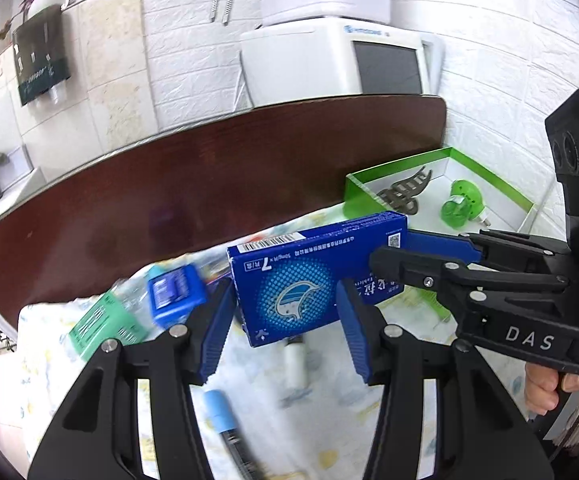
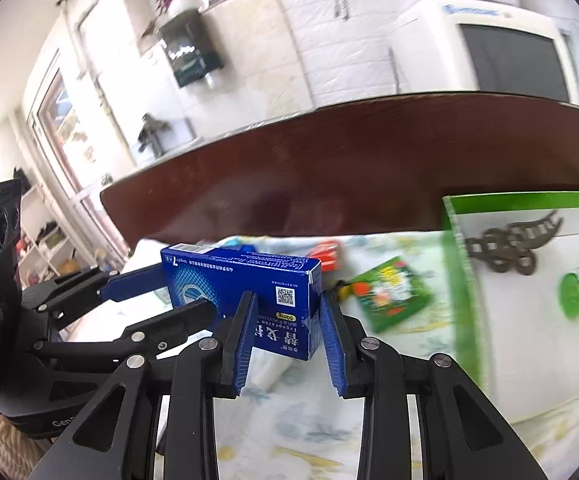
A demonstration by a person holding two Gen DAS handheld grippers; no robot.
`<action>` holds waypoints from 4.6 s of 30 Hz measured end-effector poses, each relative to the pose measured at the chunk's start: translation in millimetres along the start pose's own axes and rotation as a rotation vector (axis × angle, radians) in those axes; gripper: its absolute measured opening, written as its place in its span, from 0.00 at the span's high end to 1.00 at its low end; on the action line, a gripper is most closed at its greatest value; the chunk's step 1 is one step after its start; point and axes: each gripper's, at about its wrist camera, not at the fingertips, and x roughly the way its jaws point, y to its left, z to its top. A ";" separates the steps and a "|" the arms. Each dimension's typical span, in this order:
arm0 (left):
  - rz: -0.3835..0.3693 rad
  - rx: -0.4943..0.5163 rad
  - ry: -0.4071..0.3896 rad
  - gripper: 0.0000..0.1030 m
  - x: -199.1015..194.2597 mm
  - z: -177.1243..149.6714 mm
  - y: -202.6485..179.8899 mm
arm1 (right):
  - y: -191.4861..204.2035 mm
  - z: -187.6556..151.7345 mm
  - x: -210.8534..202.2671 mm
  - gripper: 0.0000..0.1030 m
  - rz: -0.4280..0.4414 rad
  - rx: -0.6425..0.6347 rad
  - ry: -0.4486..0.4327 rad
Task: Organize rigid objects
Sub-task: 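Carry the blue medicine box with the right gripper over the green box, then open the right gripper to drop the medicine box into the green box, then move the right tool to the blue-capped black marker on the cloth, then close the right gripper on the marker and lift it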
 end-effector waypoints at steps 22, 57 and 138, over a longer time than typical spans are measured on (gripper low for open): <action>-0.041 0.093 0.095 0.55 68.8 61.2 -129.1 | -148.1 8.1 -70.4 0.67 -0.099 0.153 -0.135; -0.028 0.131 0.234 0.54 148.9 68.3 -152.2 | -211.2 3.7 -29.3 0.67 -0.164 0.253 -0.053; 0.051 -0.288 0.283 0.86 7.0 -123.5 47.3 | 18.2 -36.7 99.1 0.77 -0.173 -0.005 0.348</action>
